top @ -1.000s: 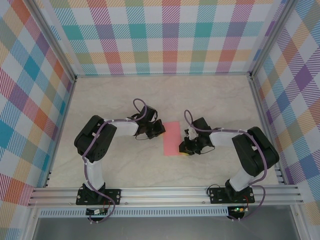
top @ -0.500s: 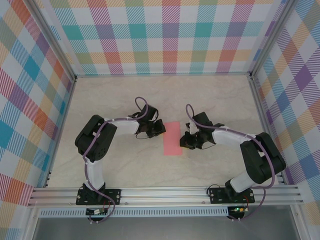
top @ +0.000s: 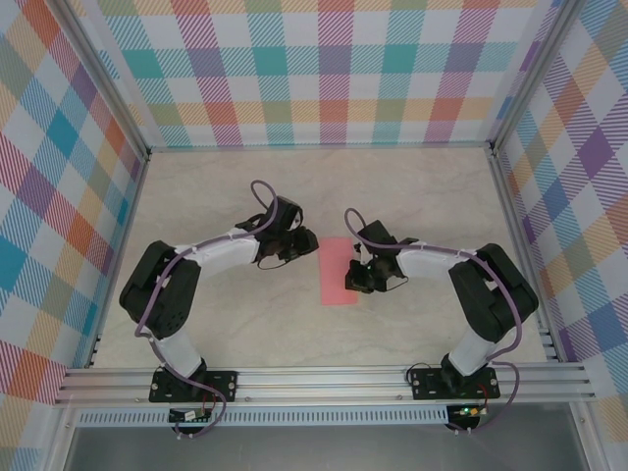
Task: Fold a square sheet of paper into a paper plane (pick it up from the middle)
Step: Move the paper to the center of the table.
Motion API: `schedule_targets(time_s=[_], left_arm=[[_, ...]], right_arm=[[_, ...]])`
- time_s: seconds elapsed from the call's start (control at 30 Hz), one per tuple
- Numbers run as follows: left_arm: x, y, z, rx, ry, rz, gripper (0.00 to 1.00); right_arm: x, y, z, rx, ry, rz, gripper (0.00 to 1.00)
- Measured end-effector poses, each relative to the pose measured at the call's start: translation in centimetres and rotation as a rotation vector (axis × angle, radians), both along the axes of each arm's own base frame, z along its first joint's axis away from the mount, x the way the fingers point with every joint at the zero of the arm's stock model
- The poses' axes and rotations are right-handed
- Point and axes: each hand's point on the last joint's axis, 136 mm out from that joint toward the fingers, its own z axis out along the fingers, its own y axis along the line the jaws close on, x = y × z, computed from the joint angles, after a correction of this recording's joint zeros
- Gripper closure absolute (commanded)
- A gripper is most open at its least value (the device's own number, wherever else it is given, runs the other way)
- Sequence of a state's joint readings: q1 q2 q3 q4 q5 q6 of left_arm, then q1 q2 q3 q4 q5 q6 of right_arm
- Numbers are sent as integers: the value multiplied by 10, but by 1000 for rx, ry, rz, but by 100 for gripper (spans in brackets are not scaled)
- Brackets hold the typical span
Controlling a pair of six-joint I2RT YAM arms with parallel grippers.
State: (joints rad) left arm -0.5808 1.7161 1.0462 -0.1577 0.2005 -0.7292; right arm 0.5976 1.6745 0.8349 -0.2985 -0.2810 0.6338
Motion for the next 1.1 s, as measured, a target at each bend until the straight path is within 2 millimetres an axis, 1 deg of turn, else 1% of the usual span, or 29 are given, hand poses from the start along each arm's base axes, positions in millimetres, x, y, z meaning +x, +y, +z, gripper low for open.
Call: schedule_targets(time_s=[0.13,0.27,0.43,0.5,0.57,0.67,0.77,0.9,1.0,1.1], left_arm=[[-14,18,-4,33,4,40,72],[-30,35,-13,63,27,66,72],[-48,45,-17,54,47,83,72],[-54,46,-19,35,58,86,75],[-57,43,-20,9,67,87,77],[-61,36,-21,-38,76,84,81],[-64,26,-18,-78,76,75,85],[-70,6,-11,-121,57,39,90],[-75,-5,-8,-142,56,19,93],[-79,-15,-12,-149,66,-1,95]], right_arm=[[-5,8,0,2,12,-11,90],[-9,21,-1,19,33,-22,91],[0,46,0,70,60,-39,89],[7,55,0,87,59,-40,90],[14,60,2,95,45,-40,89],[18,62,7,102,17,-22,89],[22,59,16,115,-19,5,90],[34,52,28,153,-54,18,93],[40,47,31,178,-59,23,96],[45,43,30,196,-59,27,98]])
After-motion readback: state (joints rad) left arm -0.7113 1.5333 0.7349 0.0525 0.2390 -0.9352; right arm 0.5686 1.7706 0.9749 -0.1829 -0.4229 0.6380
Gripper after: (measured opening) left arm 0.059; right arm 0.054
